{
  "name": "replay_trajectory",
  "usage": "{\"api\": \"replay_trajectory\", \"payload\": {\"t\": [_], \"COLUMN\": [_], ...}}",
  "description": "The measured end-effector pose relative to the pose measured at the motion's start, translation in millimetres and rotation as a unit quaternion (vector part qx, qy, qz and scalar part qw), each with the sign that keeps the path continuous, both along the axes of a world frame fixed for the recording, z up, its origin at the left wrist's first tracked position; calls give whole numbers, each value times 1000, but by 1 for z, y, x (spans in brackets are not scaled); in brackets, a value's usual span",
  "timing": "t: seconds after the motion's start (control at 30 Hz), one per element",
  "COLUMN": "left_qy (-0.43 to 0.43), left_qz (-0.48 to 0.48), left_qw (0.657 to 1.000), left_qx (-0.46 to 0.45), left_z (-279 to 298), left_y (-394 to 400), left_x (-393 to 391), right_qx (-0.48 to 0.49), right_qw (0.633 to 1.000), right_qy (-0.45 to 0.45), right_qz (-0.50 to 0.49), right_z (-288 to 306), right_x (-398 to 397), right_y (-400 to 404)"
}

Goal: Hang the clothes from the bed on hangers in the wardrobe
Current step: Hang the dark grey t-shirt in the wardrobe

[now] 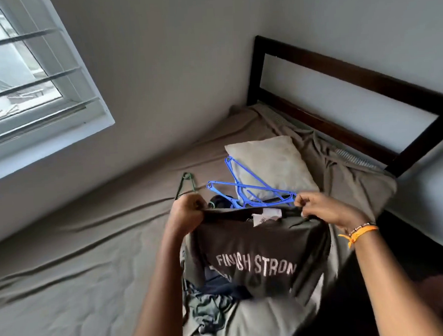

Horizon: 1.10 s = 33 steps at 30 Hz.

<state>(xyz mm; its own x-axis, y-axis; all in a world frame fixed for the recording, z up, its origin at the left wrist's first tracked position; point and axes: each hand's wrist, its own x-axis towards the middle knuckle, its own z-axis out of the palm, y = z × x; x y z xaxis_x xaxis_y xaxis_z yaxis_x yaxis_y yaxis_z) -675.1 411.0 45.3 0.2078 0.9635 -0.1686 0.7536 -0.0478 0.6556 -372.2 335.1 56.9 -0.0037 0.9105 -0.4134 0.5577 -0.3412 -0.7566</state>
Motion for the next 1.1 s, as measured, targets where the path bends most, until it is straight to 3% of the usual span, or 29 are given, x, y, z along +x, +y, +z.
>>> {"api": "replay_trajectory", "payload": {"t": [0.1,0.17,0.27,0.4,0.47,0.57,0.67,0.77,0.83,0.97,1.1], "left_qy": [53,-28,-218,-226,-185,-132,-97,-87,-101,-108,-77], "left_qz": [157,193,237,315,338,314,284,261,271,296,278], "left_qw": [984,967,887,838,846,870,890,902,901,904,926], "left_qx": [-59,-165,-332,-384,-369,-357,-342,-333,-324,-291,-242], "left_z": [-45,-70,-97,-116,-124,-141,-155,-162,-163,-158,-150], "left_y": [2,4,15,42,55,70,75,77,75,67,65], "left_x": [23,43,73,109,120,128,128,123,119,113,110], "right_qx": [-79,-103,-105,-191,-213,-172,-188,-211,-156,41,109], "right_qw": [992,986,979,975,966,960,925,898,900,919,939], "right_qy": [-83,-124,-168,-105,-134,-212,-301,-345,-369,-379,-323], "right_qz": [58,41,-47,41,64,65,137,175,173,96,-48], "right_z": [-70,-114,-169,-231,-256,-279,-303,-318,-321,-311,-275], "right_x": [14,17,20,22,21,26,37,48,53,44,29], "right_y": [16,21,33,79,103,143,169,179,179,168,156]}}
